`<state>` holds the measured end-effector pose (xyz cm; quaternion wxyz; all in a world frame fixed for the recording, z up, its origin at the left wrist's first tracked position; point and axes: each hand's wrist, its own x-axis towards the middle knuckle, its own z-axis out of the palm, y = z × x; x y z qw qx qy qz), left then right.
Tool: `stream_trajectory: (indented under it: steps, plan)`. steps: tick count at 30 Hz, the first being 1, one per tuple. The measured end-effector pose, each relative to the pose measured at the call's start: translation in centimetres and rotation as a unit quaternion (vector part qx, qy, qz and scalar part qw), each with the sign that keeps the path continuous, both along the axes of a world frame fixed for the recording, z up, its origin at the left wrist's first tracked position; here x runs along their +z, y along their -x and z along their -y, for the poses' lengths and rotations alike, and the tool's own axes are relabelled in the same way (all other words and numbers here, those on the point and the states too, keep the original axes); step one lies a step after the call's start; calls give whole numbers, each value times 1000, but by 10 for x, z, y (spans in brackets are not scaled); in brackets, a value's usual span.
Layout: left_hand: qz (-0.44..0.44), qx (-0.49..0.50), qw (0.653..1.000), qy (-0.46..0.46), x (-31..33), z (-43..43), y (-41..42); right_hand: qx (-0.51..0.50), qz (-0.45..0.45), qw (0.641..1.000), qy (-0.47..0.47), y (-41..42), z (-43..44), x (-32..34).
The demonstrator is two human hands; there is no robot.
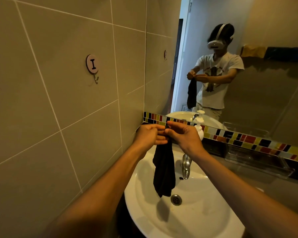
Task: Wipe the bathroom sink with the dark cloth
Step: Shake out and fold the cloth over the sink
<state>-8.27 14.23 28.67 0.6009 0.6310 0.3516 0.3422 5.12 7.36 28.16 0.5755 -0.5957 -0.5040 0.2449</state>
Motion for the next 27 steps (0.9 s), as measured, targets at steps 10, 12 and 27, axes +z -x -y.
stream_trajectory:
  steps: [10,12,27]
  plan:
    - [-151,-49,963,-218,-1,-8,9,78,-2,997,-5,-13,8,29]
    - [-197,-101,947,-234,0,-8,15,80,35,996,7,-18,11,41]
    - [-202,-157,950,-180,-31,4,-6,-4,187,982,14,-49,33,45]
